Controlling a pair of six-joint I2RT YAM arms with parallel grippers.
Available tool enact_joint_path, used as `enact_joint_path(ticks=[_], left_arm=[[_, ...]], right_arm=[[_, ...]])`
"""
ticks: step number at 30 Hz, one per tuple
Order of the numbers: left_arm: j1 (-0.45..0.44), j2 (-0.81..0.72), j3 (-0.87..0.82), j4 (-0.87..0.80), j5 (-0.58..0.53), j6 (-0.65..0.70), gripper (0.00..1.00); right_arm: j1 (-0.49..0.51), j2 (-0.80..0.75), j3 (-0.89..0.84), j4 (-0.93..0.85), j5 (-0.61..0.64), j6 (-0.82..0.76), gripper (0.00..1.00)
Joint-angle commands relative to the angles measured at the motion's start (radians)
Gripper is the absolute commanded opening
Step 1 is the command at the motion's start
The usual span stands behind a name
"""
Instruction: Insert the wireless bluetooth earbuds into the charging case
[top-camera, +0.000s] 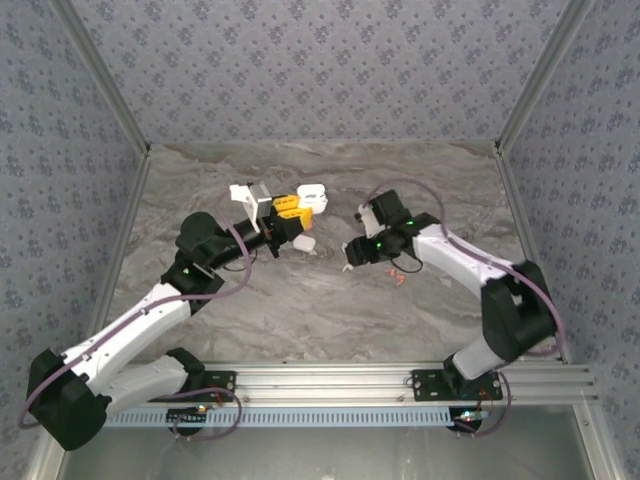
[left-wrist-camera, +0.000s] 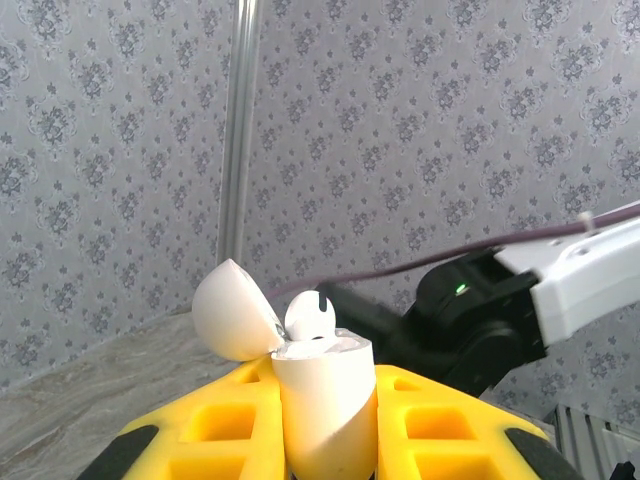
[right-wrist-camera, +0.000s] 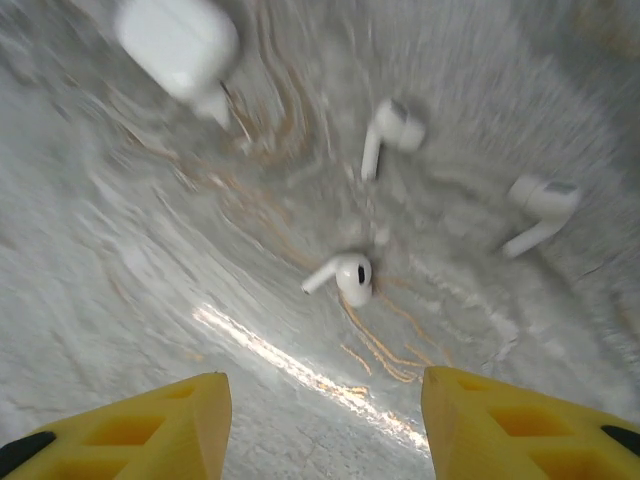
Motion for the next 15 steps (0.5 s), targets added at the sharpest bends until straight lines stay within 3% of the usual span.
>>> enact_joint_path(ticks=[1,15], left_arm=[[-0.006,-0.016,0.020,0.055,0.016,0.011,0.00],[-0.008,-0.017,0.020,0.020,0.019,0.012,0.00]], right_arm=[[0.031,0.084,0.061,-0.038,0.049,-0.004,0.55],[0.030,0.246,0.098,0.052,0.026,-0.009,0.41]])
